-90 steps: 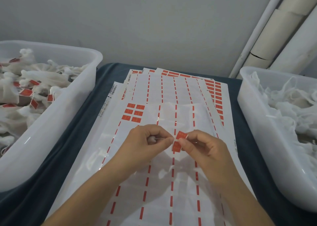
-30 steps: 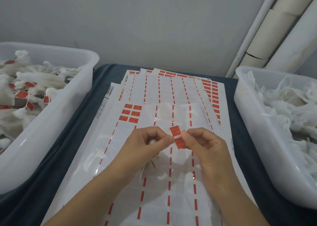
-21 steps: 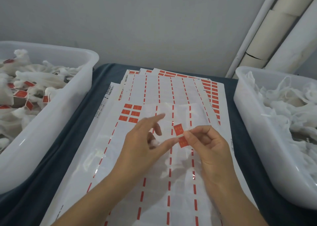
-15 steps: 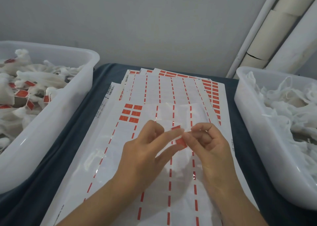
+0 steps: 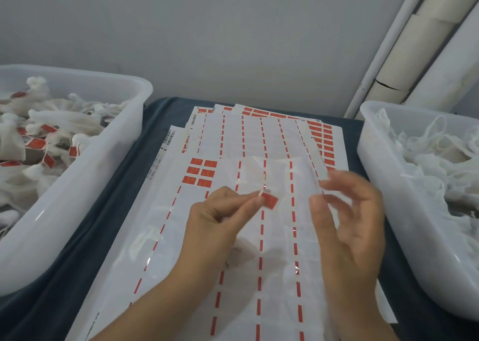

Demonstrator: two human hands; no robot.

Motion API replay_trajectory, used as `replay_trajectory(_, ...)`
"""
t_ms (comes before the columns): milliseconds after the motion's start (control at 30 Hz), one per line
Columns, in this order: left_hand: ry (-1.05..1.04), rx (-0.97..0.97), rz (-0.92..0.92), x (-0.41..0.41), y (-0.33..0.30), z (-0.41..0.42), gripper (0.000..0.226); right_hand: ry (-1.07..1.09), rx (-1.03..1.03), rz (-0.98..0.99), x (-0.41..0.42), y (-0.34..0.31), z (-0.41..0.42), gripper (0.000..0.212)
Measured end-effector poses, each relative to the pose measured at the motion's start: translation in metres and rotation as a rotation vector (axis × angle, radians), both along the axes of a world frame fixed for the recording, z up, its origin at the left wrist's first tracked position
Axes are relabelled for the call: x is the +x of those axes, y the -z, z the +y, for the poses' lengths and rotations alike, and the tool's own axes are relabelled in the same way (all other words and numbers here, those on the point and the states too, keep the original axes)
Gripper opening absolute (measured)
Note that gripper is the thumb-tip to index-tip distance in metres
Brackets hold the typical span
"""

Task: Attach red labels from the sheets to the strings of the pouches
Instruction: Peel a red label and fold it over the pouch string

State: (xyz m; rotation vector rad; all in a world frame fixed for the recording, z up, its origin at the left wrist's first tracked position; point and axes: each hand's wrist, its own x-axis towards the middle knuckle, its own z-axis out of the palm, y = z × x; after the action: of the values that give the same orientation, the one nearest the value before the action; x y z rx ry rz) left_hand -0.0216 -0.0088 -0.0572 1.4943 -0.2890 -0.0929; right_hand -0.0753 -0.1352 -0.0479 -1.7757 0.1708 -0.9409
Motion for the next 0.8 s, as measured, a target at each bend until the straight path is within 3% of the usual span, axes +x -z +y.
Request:
replay_trajectory(67,0.002,-0.102,0.175,0.0021,-0.0039,0.0014,0.029,-0.146,0.253,0.167,0.0021,0.0004,0.0025,0.029)
replay_trajectory(167,0.027,-0.158,0.223,0.0009,-0.0045,-0.0001,0.035,-0.302,0.346,0.310,0.0069,0.0032,0.0046,0.038)
replay_trajectory(400,0.138,-0.181,0.232,-0.0054,-0.0016,-0.0018,0.029,-0.395,0.465,0.257,0.0060,0.0057,0.0030,0.032)
replay_trajectory(800,0.141,-0.202,0.253,-0.0074,-0.0043,-0.0019,0.026,-0.387,0.494,0.250,0.0069,0.0060,0.0030,0.022)
